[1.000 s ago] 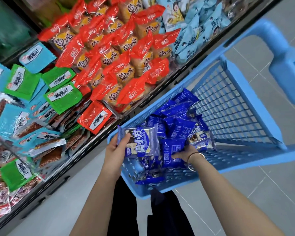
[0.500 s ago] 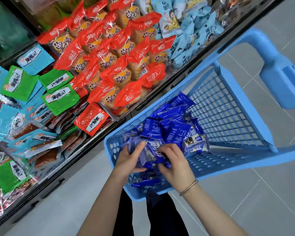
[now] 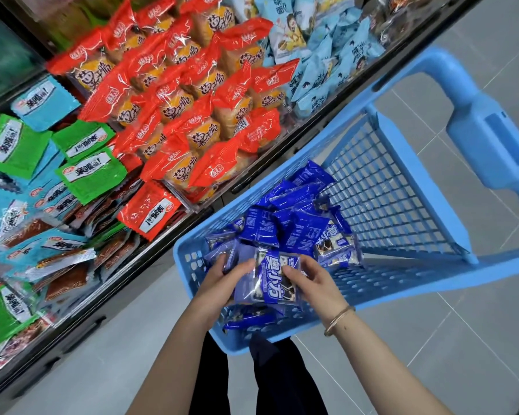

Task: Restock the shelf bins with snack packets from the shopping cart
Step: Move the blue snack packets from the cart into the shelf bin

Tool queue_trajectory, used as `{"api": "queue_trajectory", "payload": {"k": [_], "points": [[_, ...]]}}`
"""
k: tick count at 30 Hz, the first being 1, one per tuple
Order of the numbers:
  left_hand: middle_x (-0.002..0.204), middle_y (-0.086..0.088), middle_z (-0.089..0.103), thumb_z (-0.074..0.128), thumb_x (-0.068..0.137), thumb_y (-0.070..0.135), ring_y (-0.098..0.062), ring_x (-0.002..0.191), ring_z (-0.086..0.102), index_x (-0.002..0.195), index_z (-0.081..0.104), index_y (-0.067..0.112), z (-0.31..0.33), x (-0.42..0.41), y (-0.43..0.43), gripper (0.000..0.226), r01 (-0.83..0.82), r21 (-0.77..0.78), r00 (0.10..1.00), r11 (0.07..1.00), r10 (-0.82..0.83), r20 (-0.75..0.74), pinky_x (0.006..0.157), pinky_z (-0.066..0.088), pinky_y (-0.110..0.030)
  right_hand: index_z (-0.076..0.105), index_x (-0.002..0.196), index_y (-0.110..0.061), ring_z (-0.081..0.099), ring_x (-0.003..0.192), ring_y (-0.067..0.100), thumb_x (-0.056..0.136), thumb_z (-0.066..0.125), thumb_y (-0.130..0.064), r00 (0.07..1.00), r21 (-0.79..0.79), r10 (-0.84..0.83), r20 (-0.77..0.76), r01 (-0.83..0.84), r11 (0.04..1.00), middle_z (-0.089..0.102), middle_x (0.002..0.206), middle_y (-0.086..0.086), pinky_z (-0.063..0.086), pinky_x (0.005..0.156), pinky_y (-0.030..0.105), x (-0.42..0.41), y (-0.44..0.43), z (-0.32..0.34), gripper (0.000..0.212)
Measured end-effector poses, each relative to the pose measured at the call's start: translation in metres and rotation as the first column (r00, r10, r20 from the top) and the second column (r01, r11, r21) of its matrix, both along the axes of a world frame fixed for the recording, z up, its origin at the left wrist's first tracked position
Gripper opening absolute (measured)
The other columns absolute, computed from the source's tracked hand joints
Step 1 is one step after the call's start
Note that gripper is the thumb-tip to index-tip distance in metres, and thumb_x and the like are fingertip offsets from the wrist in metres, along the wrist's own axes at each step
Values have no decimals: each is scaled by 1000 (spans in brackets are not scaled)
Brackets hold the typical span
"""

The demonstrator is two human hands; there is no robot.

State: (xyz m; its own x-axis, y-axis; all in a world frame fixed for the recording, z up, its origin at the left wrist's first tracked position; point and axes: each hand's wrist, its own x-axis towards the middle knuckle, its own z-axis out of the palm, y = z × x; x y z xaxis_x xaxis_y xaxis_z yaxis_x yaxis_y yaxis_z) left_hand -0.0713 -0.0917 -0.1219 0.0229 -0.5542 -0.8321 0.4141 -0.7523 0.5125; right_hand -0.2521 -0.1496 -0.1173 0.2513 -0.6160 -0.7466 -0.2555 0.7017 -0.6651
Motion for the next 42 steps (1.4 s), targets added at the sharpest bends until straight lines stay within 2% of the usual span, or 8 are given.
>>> {"api": "queue_trajectory", "payload": {"k": [5,9,13,17,22,26,33,42], "points": [[98,0,69,51,82,9,-10,78,71,110,51,24,-5,3,-1,31,-54,-90,996,994,48,-68,60,55,-27,47,130,-3,57,115,28,88,62,-15,996,36,-41,-78,44,998,60,123,14,43,102,47,-3,-8,-8,46],[82,-2,71,54,86,-5,-15,78,69,117,54,18,-4,-1,-1,39,-135,-192,987,972,114,-115,67,55,-24,56,114,-7,66,91,23,91,57,-13,980,158,-187,68,174,972,67,105,12,54,86,43,-3,-14,-8,25],[102,-1,70,48,99,18,-13,86,66,116,59,15,-5,-6,-8,21,-327,-49,944,944,328,25,80,50,-29,62,115,-22,64,82,15,87,62,-16,988,15,149,36,-149,989,65,92,1,56,76,32,-9,-22,-6,28],[71,37,60,49,98,36,23,65,55,89,54,45,-3,-2,-13,14,-74,-41,959,996,82,272,65,42,-5,55,123,-28,60,85,5,82,70,-13,928,-196,355,-109,-370,908,58,94,-8,50,80,20,-7,-38,2,46],[132,22,48,49,83,69,-6,125,46,130,49,47,-6,-5,-6,52,107,14,986,994,-108,130,109,34,-38,57,98,-33,54,70,-5,74,78,-16,880,-409,431,-197,-474,780,57,81,-15,42,65,4,14,-52,19,37],[106,20,70,75,59,56,-4,98,67,111,55,55,-3,-12,-1,56,133,-115,990,984,-127,52,85,51,-28,61,107,-16,47,83,1,72,79,-17,849,-509,451,-277,-528,680,47,89,-10,36,75,6,33,-50,18,39],[99,8,74,74,81,26,-14,91,71,104,58,39,-16,-3,15,31,-90,5,990,996,89,111,81,54,-35,49,120,-2,52,110,27,77,75,-17,874,-332,-254,-415,114,936,51,120,15,43,98,35,16,-57,-30,53],[101,2,74,73,82,21,-18,92,72,106,61,32,-21,23,29,30,-163,-29,969,986,165,186,83,53,-37,20,139,-6,34,127,38,68,82,-18,676,-158,-153,-721,55,986,30,140,23,32,104,42,39,-63,-77,95]]}}
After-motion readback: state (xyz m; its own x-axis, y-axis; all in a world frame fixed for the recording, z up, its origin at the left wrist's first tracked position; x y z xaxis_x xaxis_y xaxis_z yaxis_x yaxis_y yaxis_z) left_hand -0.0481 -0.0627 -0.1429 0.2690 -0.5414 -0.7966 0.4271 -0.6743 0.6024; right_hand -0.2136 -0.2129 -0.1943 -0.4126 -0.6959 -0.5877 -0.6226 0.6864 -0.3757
